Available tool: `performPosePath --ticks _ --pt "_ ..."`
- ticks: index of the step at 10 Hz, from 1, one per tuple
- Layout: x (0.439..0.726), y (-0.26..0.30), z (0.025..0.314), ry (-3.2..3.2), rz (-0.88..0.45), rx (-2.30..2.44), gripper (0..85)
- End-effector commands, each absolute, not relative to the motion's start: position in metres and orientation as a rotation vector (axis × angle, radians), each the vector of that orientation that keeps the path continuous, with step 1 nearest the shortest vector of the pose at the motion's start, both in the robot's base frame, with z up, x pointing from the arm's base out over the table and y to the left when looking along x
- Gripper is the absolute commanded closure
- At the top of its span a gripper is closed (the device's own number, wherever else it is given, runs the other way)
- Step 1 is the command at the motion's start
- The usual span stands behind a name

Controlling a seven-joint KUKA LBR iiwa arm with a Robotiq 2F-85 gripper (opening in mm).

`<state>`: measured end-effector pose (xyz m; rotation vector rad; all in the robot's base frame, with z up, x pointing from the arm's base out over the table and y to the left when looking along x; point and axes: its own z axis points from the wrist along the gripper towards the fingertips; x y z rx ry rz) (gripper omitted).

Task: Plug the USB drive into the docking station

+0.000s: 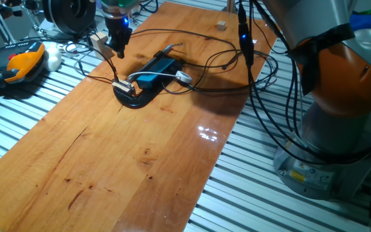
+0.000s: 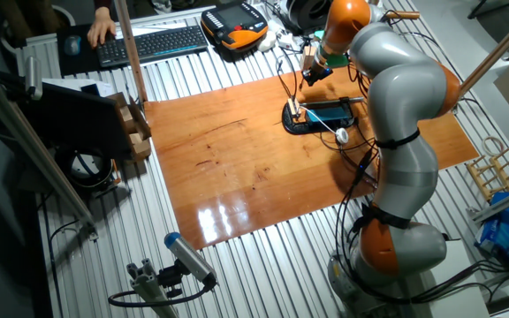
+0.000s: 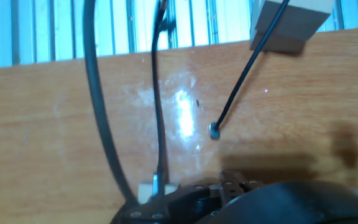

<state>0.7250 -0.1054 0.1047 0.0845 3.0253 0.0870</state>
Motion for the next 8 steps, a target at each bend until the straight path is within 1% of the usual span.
performPosePath --ticks 1,6,8 --pt "0.727 -0.107 0.101 3.024 0.093 0.083 85.0" --pt "0.733 -0.104 0.084 3.028 0.105 0.079 85.0" --pt "0.735 -0.106 0.078 3.027 0.139 0.067 85.0"
